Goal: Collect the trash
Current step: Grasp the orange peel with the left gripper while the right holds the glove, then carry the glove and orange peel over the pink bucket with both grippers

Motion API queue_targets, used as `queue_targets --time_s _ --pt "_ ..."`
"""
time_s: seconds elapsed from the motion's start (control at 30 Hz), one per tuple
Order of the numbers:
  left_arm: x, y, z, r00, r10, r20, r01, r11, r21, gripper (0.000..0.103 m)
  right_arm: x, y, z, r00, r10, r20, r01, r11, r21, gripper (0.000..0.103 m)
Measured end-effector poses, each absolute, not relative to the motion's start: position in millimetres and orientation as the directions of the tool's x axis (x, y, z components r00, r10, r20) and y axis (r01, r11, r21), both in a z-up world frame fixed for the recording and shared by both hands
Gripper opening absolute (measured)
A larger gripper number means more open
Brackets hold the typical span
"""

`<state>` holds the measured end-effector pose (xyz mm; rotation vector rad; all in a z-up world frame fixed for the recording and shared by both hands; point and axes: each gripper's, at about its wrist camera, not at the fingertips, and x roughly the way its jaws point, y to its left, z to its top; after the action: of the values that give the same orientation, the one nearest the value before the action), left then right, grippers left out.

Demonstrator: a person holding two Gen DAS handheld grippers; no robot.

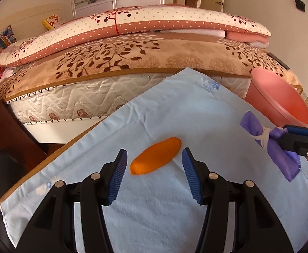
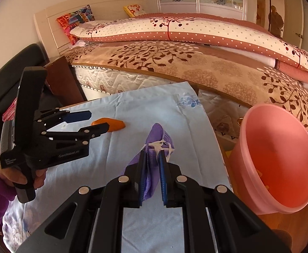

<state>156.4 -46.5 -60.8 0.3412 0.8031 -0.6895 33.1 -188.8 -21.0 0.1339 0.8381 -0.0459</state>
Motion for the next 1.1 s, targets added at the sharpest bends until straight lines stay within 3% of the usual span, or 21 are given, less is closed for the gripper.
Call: queue_targets --time_s 0.43,0.7,1.1 --pt "170.5 -65.0 -78.9 0.473 -0.392 -0.789 0.702 0.709 0.068 0.054 32.7 -203.4 -21.5 0.656 0.002 -0.755 0.134 0.984 0.120 0.011" --pt "163.2 -56.5 -75.3 0.486 -0.411 -0.771 0.669 0.742 0.026 0.023 26.1 -205.1 -16.0 0.668 0.007 -0.744 0.134 0.983 0.128 0.011" --pt "117.9 -29.0 -32.3 0.565 -0.450 -0.692 0.583 0.811 -0.051 0.021 11.8 -197.6 -4.5 0.698 0.009 -0.716 0.102 0.988 0.112 0.011"
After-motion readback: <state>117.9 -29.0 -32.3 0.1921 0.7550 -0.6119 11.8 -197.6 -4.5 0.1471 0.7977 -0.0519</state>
